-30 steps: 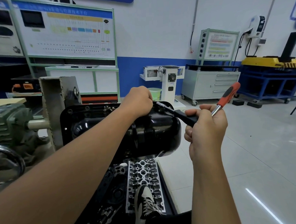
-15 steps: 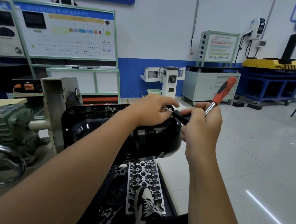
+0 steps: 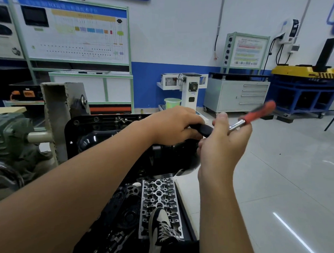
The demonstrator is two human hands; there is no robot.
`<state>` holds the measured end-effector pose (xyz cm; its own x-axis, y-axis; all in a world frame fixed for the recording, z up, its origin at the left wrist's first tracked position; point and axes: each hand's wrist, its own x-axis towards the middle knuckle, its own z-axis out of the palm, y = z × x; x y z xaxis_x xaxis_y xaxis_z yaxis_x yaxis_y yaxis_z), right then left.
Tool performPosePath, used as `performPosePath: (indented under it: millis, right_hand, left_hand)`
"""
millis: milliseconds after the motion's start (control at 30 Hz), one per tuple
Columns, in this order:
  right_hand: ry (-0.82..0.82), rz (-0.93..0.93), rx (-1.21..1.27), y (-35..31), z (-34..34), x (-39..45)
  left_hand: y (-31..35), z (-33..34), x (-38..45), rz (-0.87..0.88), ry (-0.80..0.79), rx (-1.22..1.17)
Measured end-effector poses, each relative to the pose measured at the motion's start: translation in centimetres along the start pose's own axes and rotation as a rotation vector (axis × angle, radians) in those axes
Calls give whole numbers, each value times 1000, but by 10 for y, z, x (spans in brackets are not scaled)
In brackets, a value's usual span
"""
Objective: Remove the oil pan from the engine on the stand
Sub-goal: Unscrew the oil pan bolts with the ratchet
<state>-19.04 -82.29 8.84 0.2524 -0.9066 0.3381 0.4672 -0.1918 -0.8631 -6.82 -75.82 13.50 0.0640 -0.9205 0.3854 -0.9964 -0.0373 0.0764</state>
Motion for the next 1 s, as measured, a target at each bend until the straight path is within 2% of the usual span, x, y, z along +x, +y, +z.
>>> performPosePath:
  millis: [133, 200, 267, 333, 400, 433, 500, 567, 600, 633, 700, 767, 833, 900, 933, 967, 1000]
  right_hand:
    - [-416, -258, -173, -5, -15, 8]
    - [-510, -311, -200, -8, -20, 13]
    - [-439, -288, -190, -6, -16, 7]
    - [-245, -142, -85, -2, -3, -1]
    - [-97, -128, -61, -3, 6, -5]
    - [-109, -213, -157, -4, 7, -4]
    - [-323, -427, -367, -6, 2, 2]
    - [-568, -444, -409, -11, -4, 5]
    - [-583, -404, -366, -11, -5, 4]
    - [-509, -341, -293, -8, -4, 2]
    - [-243, -88, -35, -6, 7, -5]
    - [-107, 41, 159, -7, 16, -13]
    - [-201, -145, -61, -10, 16, -11]
    - [-422, -364, -309, -11, 9, -6]
    - [-486, -383, -335, -11, 5, -4]
    - [-471, -359, -297, -10, 3, -3]
    - [-390, -283, -193, -8, 6, -3]
  left_hand:
    - [2, -2, 0, -36, 22, -57]
    - [2, -2, 0, -40, 47, -60]
    - [1, -2, 0, -35, 51, -68]
    - [2, -2, 0, -38, 30, -63]
    - [1, -1, 1, -43, 19, -49]
    - [1, -1, 1, -47, 28, -52]
    - [0, -1, -2, -74, 58, -63]
    - [0, -1, -3, -72, 84, -81]
    - [-1, 0, -4, -76, 81, -86]
    - [1, -1, -4, -93, 67, -84]
    - [1, 0, -1, -113, 37, -54]
    - [0, 0, 0, -106, 17, -13]
    - [-1, -1, -2, -131, 22, -2]
    - [-2, -1, -3, -136, 37, 20]
    - [-2, 0, -3, -142, 32, 23]
    - [-1, 0, -3, -158, 27, 19]
    - [0, 0, -2, -164, 23, 14]
